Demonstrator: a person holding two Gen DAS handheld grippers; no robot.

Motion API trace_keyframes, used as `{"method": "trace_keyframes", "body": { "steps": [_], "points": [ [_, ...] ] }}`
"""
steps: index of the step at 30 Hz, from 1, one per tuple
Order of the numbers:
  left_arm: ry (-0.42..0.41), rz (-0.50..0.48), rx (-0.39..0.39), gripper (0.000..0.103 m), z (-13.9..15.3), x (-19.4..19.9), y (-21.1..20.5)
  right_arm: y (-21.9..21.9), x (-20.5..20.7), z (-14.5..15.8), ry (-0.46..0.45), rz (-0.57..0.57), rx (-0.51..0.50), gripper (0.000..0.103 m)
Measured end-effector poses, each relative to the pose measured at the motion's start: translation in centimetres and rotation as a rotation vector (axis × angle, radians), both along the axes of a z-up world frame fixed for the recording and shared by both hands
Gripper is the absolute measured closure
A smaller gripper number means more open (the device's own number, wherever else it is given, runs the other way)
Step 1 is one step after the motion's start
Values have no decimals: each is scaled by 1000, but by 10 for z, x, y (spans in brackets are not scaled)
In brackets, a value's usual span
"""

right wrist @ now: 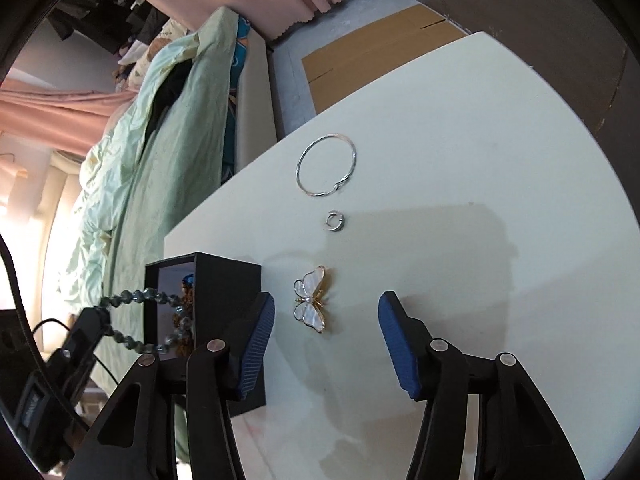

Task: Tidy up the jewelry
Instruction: 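Open the left tool over the box while the right tool grasps the white butterfly charm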

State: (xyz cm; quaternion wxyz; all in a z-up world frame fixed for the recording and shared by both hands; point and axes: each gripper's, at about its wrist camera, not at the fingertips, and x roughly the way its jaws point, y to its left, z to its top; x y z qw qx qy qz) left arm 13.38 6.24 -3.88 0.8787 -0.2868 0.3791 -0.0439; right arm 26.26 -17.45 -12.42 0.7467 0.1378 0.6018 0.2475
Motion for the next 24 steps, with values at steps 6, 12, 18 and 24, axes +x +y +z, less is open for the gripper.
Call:
{"method": "trace_keyframes", "body": {
  "steps": [6, 12, 18, 24],
  "points": [
    [-5, 9, -19, 93, 2, 3, 8, 21, 2, -4, -1, 42, -21, 64],
    [-6, 31, -88, 92, 0, 5, 16, 30, 3, -6, -5, 56, -40, 90],
    [5, 56, -121, 64, 1, 2, 23, 18, -1, 20, -82, 30, 3, 90],
    [-24, 91, -81, 39, 10, -11, 25, 7, -12, 44, -132, 16, 117, 90]
  ]
}}
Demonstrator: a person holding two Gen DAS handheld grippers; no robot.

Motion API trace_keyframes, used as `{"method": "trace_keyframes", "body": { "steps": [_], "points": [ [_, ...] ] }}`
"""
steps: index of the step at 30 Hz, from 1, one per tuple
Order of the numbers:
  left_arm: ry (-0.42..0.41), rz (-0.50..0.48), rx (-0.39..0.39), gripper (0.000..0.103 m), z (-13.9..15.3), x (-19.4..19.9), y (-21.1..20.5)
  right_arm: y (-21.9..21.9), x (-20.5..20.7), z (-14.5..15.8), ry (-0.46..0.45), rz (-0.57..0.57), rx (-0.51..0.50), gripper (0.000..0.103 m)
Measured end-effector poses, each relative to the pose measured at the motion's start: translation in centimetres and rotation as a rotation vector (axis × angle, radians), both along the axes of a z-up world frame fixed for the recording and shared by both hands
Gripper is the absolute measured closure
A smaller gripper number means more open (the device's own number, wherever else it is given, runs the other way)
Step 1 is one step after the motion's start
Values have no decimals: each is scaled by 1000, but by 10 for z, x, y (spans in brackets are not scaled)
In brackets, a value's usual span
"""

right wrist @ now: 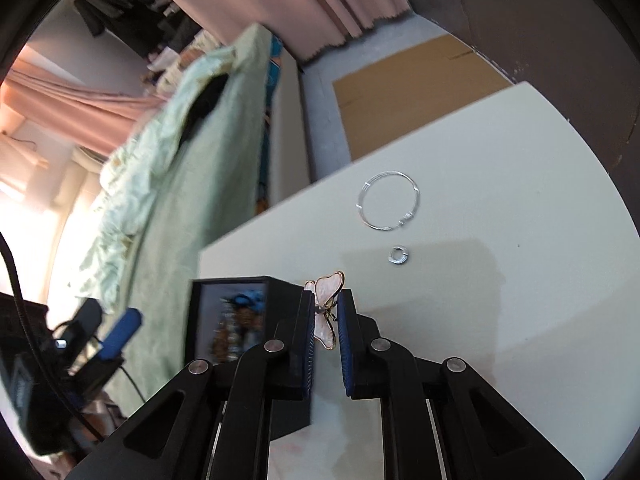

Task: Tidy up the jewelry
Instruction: 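Open the left tool over the box while the right tool grasps the white butterfly charm, then carry the butterfly charm into the box and open the right tool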

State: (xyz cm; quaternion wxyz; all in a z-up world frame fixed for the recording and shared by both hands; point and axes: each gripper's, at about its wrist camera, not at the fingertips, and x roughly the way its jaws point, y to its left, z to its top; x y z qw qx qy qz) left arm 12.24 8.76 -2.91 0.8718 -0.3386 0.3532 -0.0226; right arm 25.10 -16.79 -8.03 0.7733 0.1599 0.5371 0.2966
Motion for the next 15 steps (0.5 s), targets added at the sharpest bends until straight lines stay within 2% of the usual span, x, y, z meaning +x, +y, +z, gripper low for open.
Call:
{"method": "trace_keyframes", "body": {
  "steps": [6, 12, 13, 14, 15],
  "points": [
    [13, 21, 39, 39, 0, -10, 2, 16, -21, 18, -44, 79, 98, 90],
    [16, 27, 59, 39, 1, -23, 3, 41, -41, 21, -46, 148, 124, 89],
    [18, 27, 61, 39, 1, -24, 3, 42, -42, 19, -26, 152, 126, 81],
    [19, 28, 62, 39, 1, -25, 3, 42, -43, 17, -5, 154, 140, 62],
    [19, 29, 62, 39, 2, -27, 4, 41, -44, 16, -2, 149, 147, 52]
  ]
}}
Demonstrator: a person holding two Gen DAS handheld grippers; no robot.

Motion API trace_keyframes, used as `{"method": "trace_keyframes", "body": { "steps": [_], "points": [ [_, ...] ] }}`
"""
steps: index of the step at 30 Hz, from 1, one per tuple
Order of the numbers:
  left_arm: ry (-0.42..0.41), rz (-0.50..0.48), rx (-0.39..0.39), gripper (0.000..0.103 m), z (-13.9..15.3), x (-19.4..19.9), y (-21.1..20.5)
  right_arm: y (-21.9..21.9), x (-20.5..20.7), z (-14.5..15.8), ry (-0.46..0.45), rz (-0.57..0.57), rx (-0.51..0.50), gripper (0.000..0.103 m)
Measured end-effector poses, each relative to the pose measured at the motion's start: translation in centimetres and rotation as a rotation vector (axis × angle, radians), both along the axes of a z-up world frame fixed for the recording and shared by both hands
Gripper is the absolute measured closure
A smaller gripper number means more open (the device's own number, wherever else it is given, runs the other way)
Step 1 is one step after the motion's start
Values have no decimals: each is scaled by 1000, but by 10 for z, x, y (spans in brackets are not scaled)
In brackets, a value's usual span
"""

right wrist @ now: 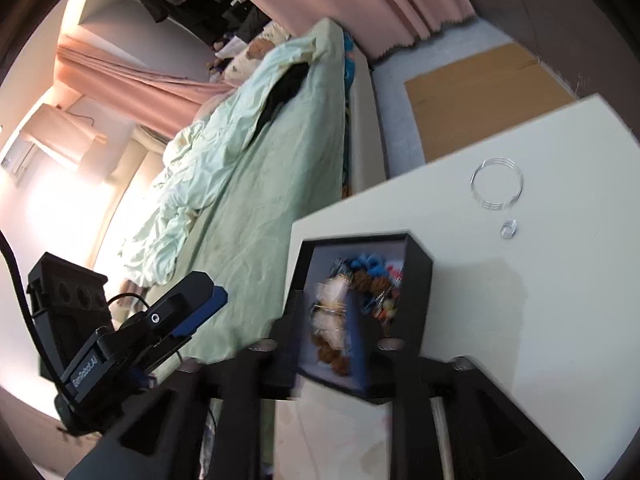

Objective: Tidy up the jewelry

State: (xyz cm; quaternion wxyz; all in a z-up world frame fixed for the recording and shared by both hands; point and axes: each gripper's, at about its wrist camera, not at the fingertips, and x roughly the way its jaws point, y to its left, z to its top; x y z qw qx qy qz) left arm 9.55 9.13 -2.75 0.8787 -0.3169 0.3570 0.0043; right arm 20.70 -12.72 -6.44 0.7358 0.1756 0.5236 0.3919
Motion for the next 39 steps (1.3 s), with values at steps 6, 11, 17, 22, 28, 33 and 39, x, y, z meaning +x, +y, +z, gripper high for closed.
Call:
{"method": "trace_keyframes", "body": {
  "steps": [6, 11, 17, 22, 28, 33, 39],
  "points": [
    [-10, -12, 19, 39, 6, -8, -8, -23, -5, 5, -14, -76, -11, 42],
    [-11, -39, 24, 39, 7, -8, -20, -58, -3, 13, -32, -156, -12, 42],
    [13, -74, 73, 39, 12, 5, -43, -95, 9, 18, -13, -261, 0, 42],
    [39, -110, 133, 39, 13, 21, -62, -110, 19, 13, 20, -312, -19, 42],
    [74, -159, 178, 39, 13, 43, -84, -114, 31, 11, 35, -322, -43, 42],
    [100, -205, 219, 41, 13, 65, -108, -123, 37, 9, 52, -334, -37, 42],
    [172, -262, 245, 48, 5, 94, -132, -133, 45, 2, 88, -348, -51, 42]
  ]
}}
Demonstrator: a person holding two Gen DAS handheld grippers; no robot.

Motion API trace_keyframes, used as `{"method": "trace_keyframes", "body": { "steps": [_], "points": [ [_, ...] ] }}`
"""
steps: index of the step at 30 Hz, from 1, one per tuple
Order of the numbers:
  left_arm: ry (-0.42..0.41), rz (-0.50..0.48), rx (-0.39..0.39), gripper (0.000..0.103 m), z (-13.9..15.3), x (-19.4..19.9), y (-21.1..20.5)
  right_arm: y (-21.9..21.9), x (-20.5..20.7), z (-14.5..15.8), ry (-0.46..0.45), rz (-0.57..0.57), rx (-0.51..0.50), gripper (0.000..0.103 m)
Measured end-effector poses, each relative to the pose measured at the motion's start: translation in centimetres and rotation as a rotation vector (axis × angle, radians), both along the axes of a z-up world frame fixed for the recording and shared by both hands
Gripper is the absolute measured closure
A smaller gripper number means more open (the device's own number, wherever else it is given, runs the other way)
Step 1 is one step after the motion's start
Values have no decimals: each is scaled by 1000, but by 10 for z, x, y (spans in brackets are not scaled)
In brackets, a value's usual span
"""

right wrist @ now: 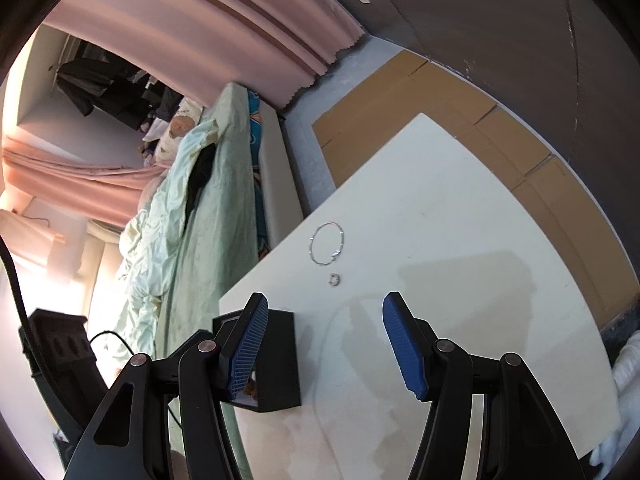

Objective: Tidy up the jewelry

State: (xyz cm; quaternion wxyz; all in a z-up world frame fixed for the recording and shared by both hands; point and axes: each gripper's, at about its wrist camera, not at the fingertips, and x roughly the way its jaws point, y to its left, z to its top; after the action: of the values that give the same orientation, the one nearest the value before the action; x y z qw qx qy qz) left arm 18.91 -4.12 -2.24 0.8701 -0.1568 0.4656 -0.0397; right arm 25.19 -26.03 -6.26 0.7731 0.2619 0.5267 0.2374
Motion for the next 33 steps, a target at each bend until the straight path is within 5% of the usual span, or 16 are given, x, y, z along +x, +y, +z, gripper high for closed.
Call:
{"method": "trace_keyframes", "body": {
  "steps": [5, 33],
  "points": [
    [59, -26, 37, 63, -15, 22, -14, -13, 7, -8, 43, -34, 13, 42],
    [302, -46, 282, 83, -95, 101, -42, -45, 38, -17, 108, -137, 69, 43]
  ]
}}
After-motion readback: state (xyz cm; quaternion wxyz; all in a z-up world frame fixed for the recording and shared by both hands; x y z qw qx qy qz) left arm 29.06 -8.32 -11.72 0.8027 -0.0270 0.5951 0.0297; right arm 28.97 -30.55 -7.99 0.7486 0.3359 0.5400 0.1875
